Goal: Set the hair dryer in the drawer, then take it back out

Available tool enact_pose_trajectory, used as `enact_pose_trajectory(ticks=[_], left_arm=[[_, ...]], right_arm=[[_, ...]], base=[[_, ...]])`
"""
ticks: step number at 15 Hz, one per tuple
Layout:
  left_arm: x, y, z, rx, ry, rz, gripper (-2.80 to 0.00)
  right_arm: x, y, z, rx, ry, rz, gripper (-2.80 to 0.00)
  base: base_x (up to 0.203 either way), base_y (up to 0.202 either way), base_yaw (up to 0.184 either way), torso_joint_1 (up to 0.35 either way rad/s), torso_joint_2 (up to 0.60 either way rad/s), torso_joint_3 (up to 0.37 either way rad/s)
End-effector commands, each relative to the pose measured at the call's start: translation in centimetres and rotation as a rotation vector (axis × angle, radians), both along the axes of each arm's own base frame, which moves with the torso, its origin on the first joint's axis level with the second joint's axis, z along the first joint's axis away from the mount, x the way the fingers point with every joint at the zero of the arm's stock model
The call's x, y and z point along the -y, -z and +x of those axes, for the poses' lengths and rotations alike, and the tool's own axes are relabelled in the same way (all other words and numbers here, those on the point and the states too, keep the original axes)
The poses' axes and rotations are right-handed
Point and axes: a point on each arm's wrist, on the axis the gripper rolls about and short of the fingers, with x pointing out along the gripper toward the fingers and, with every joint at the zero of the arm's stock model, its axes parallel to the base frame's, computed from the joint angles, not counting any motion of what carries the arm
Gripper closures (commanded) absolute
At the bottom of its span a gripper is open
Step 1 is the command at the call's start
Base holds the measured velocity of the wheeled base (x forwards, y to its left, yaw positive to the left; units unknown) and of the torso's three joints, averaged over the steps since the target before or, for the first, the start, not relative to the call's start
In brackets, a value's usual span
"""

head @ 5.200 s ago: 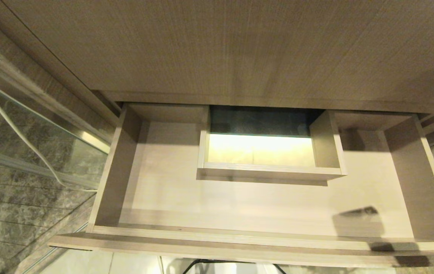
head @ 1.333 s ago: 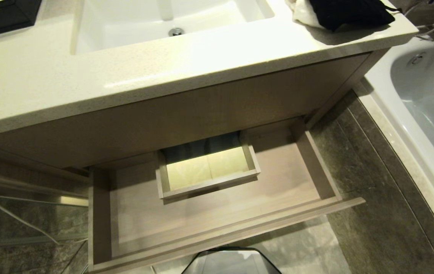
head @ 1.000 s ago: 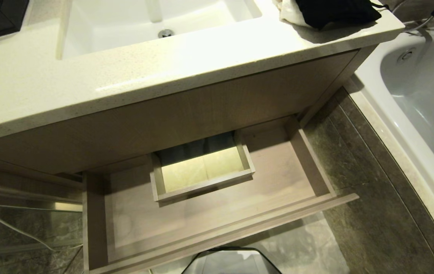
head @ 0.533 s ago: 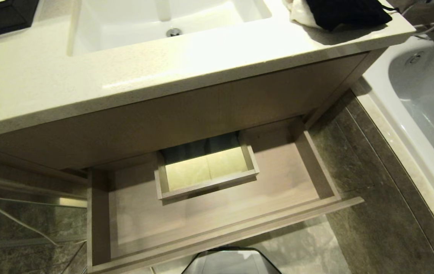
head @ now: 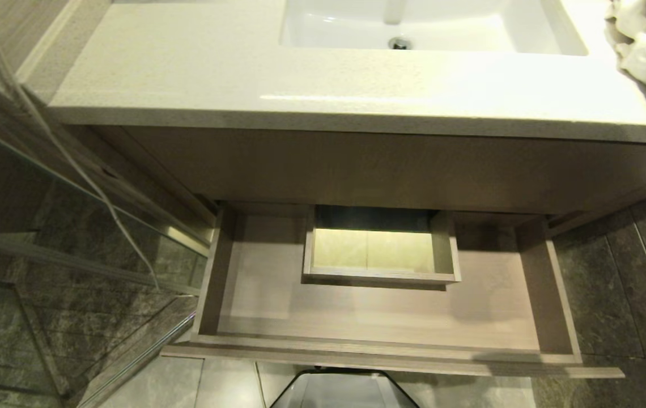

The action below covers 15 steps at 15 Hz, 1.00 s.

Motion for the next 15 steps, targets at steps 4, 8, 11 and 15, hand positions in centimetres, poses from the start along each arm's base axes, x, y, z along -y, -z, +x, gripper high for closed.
enact_pose_trajectory(ticks=[4, 8, 11, 15], left_arm=[[0.0, 0.0, 0.0, 0.0, 0.0, -0.001, 0.0], [0.0, 0.04, 0.01, -0.002, 0.0, -0.001, 0.0], [0.0, 0.04, 0.01, -0.002, 0.0, 0.001, 0.0], [0.0, 0.04, 0.01, -0.002, 0.0, -0.001, 0.0]], right_arm=[[0.0, 0.02, -0.01, 0.003, -0.001, -0.003, 0.0], [-0.01, 0.16, -0.01, -0.008, -0.005, -0.002, 0.0], [-0.03, 0.2, -0.08, -0.004, -0.009, -0.003, 0.0], [-0.06, 0.38, -0.18, -0.008, -0.021, -0.002, 0.0]], base=[[0.001, -0.007, 0.169, 0.002, 0.0, 0.002], [0.002, -0.004, 0.078, 0.005, 0.0, 0.003], [0.0, 0.0, 0.0, 0.0, 0.0, 0.0], [0.0, 0.0, 0.0, 0.0, 0.0, 0.0]])
